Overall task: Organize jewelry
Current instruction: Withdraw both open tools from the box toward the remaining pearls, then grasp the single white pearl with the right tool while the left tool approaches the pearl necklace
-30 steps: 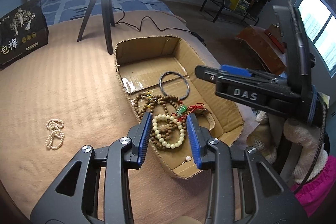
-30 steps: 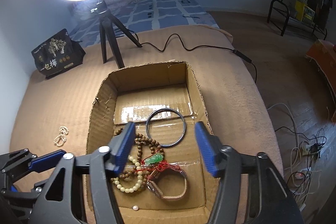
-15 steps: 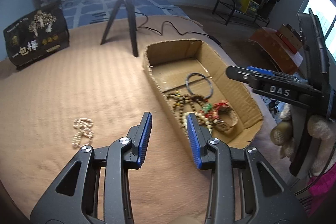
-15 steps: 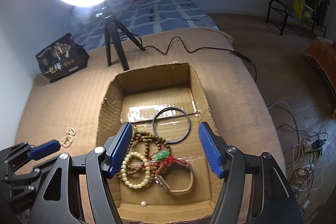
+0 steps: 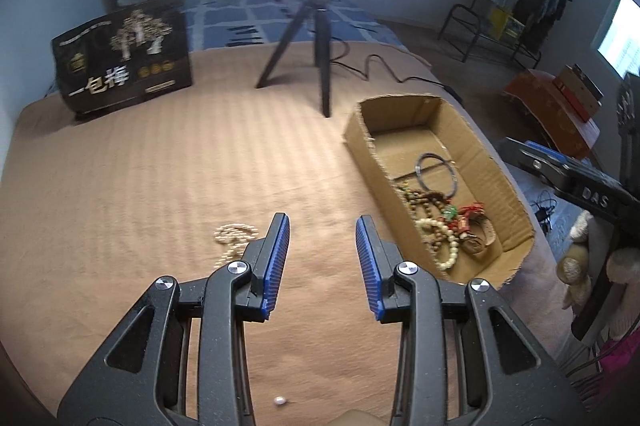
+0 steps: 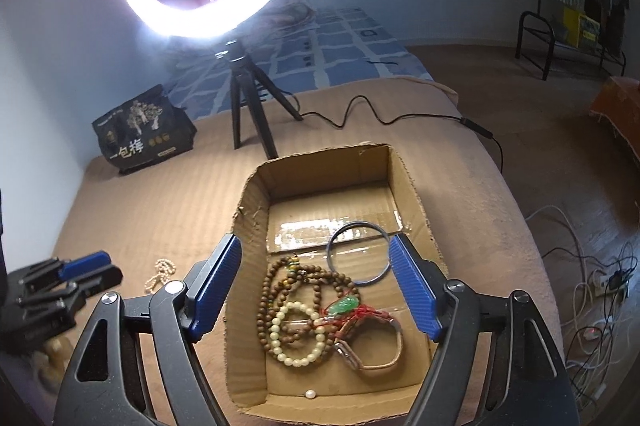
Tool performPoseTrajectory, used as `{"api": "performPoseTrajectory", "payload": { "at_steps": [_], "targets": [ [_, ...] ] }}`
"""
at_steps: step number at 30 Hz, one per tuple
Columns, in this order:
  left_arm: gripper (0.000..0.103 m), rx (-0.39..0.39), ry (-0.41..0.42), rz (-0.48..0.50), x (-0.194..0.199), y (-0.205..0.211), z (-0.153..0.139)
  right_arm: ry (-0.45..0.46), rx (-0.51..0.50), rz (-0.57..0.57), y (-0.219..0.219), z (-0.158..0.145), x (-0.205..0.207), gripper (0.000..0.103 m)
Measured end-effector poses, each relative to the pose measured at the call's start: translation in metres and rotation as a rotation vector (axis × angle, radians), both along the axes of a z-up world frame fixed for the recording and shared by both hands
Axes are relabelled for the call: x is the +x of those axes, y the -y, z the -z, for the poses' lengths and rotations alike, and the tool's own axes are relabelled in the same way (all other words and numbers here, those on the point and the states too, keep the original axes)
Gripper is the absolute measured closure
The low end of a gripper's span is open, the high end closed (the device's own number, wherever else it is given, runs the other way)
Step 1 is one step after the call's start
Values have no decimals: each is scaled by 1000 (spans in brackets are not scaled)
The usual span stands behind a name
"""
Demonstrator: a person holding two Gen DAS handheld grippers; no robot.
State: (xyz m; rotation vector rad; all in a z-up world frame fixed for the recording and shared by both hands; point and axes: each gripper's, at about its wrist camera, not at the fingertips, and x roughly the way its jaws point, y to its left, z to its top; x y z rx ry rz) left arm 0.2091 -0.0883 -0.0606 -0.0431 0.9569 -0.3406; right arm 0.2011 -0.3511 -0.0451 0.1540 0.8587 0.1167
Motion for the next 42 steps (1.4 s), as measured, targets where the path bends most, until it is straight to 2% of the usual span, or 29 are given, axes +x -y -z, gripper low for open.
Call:
{"api": "performPoseTrajectory", "payload": {
  "at_steps": [7, 16, 28, 34, 36, 38, 40, 42],
  "targets": [
    [69, 17, -6, -63, 0, -40, 2, -1, -40, -24, -18, -5, -3, 23],
    [69, 47, -18, -81, -13, -76, 11, -18, -34, -72, -43, -4, -4, 23],
    [69, 32, -25, -98, -19, -104, 14, -38, 9, -283, -104, 10, -43, 23],
    [69, 22, -61, -106, -19, -113, 26, -75, -7, -397, -135, 35, -69, 24],
    [69, 17, -70, -107, -19, -114, 30, -92, -17, -443, -148, 46, -77, 27],
    [69, 12, -76, -109, -20, -116, 33, -112, -21, -488, -160, 57, -83, 36],
    [69, 14, -81, -107, -20, -116, 35, -134, -23, -532, -173, 69, -90, 38],
    [69, 14, -86, -107, -19, -116, 36, -159, -32, -583, -186, 81, -96, 48]
  ]
}}
